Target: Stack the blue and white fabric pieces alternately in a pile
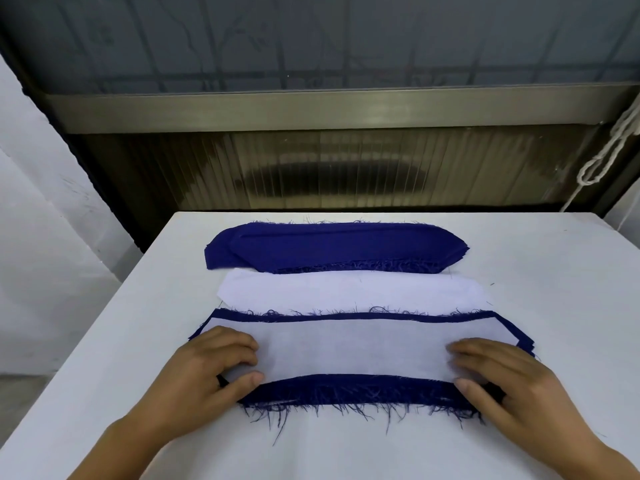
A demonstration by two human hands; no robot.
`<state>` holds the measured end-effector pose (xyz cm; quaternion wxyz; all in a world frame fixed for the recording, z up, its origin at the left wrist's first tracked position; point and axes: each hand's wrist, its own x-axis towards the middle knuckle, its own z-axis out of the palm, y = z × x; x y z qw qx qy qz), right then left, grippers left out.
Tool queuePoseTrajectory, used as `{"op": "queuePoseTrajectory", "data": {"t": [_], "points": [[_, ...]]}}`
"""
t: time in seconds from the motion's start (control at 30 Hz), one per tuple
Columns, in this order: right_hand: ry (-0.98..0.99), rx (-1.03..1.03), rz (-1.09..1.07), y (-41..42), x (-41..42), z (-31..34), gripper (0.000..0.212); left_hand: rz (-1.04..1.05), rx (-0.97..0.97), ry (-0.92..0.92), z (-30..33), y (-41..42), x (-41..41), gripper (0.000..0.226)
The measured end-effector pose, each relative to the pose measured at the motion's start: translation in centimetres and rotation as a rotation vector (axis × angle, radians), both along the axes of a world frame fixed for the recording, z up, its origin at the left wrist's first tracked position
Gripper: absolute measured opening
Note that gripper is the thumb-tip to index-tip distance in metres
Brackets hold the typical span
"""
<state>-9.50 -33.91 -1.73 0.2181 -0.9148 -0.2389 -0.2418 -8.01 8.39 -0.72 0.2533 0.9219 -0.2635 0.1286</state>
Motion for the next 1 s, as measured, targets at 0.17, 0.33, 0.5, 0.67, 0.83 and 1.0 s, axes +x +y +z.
{"op": "queuePoseTrajectory", "data": {"t": [0.17, 0.33, 0.5, 0.67, 0.83, 1.0], "points": [[0.063, 0.000, 0.014, 3.6, 1.8, 2.0, 0.035, 0.028, 0.031, -0.023, 1.2, -4.1, 2.3, 0.029], [0.254, 0.027, -0.055, 7.8, 5.7, 2.5, 0.011, 0.102, 0.066, 0.008, 1.0, -9.6, 6.4, 0.026], [0.379, -0.022, -0.163, 7.1, 7.0, 0.6, 0.014, 0.200, 0.065, 0.070, -1.2, -10.1, 7.4, 0.020], [0.400, -0.064, -0.239, 4.0, 7.1, 0.3, 0.017, 0.289, 0.043, 0.082, -2.0, -8.3, 7.3, 0.015], [0.461, -0.216, -0.344, 2.7, 8.8, 1.2, 0.018, 0.321, 0.096, 0.156, -1.2, -7.5, 8.3, 0.026], [0.503, -0.051, -0.217, 4.9, 11.4, 2.2, 0.004, 0.293, 0.091, 0.254, 0.2, -8.8, 10.5, 0.021]]}}
